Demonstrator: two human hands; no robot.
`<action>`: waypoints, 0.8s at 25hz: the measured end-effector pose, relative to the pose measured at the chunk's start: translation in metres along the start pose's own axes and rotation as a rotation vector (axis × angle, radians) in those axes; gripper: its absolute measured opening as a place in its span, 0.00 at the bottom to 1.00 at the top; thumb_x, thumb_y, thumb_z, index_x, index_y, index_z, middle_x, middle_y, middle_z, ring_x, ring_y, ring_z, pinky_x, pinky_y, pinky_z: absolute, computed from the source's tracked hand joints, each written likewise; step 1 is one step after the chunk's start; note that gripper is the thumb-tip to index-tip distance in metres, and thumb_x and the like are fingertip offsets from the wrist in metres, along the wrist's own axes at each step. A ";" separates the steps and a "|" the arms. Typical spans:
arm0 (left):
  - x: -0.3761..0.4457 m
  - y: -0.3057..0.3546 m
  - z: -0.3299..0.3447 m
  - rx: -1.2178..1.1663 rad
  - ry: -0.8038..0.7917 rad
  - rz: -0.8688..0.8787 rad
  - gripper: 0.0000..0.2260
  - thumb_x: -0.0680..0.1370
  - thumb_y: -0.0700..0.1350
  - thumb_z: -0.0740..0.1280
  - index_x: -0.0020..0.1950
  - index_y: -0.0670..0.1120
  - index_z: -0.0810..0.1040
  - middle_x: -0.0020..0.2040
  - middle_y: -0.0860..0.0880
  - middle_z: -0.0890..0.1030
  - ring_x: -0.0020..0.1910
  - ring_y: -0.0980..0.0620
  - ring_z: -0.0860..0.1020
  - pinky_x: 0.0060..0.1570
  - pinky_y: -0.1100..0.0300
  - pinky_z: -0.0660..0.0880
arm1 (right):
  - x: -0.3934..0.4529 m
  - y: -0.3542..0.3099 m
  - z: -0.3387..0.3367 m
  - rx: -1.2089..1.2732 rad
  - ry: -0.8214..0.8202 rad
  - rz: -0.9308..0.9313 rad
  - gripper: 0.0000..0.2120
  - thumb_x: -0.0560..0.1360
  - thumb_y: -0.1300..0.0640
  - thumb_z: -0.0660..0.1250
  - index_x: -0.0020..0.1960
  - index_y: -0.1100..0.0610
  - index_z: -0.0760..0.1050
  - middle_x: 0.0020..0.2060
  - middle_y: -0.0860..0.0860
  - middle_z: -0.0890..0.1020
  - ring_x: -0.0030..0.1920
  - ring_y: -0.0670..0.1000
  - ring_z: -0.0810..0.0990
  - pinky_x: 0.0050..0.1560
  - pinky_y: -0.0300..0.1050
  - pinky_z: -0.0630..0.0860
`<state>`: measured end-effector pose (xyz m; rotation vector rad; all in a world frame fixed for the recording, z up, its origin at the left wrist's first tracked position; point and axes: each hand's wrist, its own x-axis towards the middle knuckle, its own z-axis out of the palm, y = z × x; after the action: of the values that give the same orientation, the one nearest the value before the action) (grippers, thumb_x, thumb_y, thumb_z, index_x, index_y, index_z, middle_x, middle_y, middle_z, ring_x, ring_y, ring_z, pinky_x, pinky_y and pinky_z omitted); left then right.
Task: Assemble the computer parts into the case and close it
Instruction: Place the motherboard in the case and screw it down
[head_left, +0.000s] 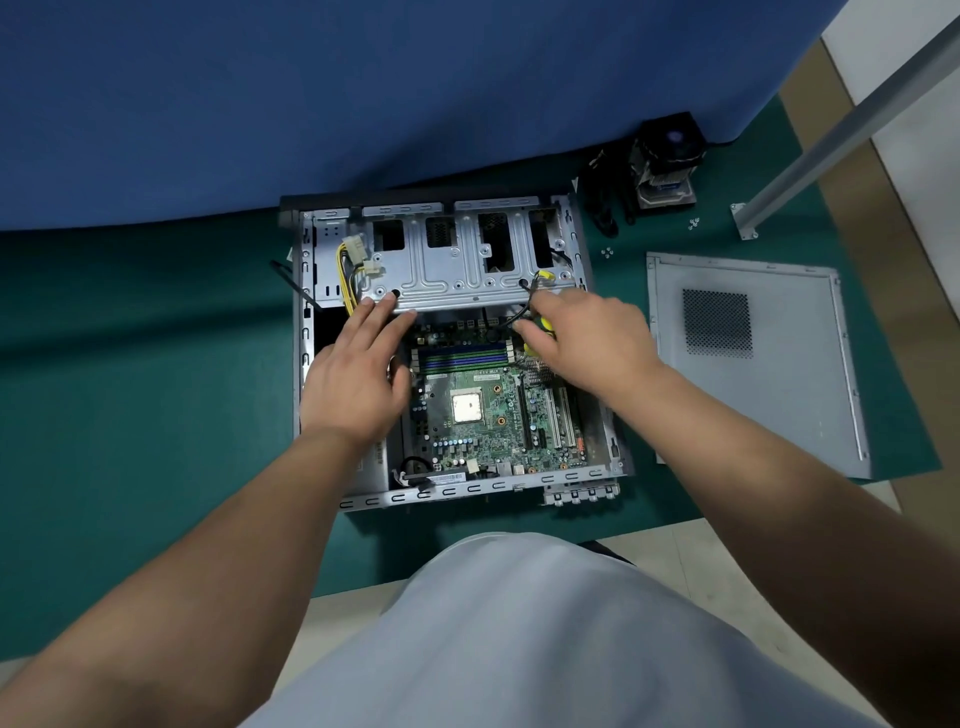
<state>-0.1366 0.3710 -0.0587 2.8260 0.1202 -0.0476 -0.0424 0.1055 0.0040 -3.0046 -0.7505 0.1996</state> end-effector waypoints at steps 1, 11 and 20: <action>0.000 0.000 0.000 -0.001 -0.001 0.002 0.28 0.79 0.49 0.63 0.79 0.59 0.63 0.82 0.57 0.60 0.82 0.53 0.56 0.67 0.45 0.74 | 0.001 -0.004 0.000 -0.053 0.000 0.043 0.24 0.83 0.35 0.53 0.60 0.53 0.74 0.45 0.53 0.79 0.42 0.60 0.82 0.31 0.45 0.68; 0.000 -0.001 0.001 -0.008 0.002 0.004 0.28 0.78 0.50 0.62 0.79 0.59 0.63 0.82 0.57 0.61 0.82 0.53 0.56 0.67 0.45 0.74 | 0.013 -0.017 -0.014 -0.023 -0.033 0.012 0.18 0.83 0.39 0.58 0.60 0.53 0.72 0.48 0.55 0.80 0.45 0.62 0.81 0.34 0.46 0.67; 0.000 -0.001 0.000 -0.019 0.008 0.012 0.28 0.78 0.48 0.63 0.79 0.59 0.64 0.82 0.56 0.61 0.82 0.52 0.57 0.64 0.46 0.75 | 0.021 -0.008 -0.029 0.009 -0.273 -0.138 0.16 0.79 0.55 0.64 0.67 0.51 0.74 0.59 0.54 0.75 0.51 0.60 0.80 0.46 0.52 0.79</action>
<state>-0.1366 0.3718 -0.0589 2.8083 0.1052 -0.0323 -0.0236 0.1220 0.0310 -2.9356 -0.9704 0.6140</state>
